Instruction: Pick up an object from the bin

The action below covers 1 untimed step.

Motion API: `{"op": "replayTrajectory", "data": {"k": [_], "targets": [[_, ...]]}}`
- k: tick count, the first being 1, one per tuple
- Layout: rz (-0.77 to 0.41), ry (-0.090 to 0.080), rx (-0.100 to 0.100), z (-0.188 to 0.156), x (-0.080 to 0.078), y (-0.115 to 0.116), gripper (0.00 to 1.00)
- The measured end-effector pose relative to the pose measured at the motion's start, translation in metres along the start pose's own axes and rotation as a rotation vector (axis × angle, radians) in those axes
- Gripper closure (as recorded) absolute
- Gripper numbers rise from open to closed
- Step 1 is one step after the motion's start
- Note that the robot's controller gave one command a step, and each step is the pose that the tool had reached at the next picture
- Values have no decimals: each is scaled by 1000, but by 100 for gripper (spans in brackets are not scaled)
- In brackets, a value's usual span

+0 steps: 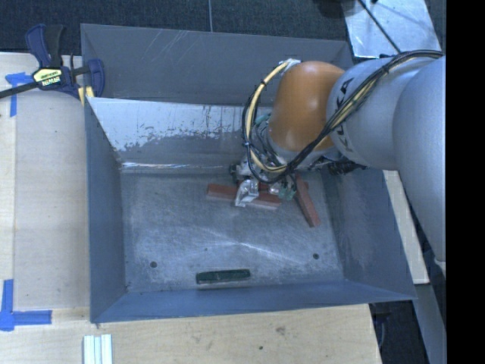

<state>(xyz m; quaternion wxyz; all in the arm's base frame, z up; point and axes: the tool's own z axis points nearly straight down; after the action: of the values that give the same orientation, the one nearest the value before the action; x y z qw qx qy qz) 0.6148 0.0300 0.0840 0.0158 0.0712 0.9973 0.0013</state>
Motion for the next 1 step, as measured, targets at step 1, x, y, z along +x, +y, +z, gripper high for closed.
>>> {"op": "replayTrajectory", "data": {"k": [1], "targets": [[0,0,0,0,0,0,100]]}}
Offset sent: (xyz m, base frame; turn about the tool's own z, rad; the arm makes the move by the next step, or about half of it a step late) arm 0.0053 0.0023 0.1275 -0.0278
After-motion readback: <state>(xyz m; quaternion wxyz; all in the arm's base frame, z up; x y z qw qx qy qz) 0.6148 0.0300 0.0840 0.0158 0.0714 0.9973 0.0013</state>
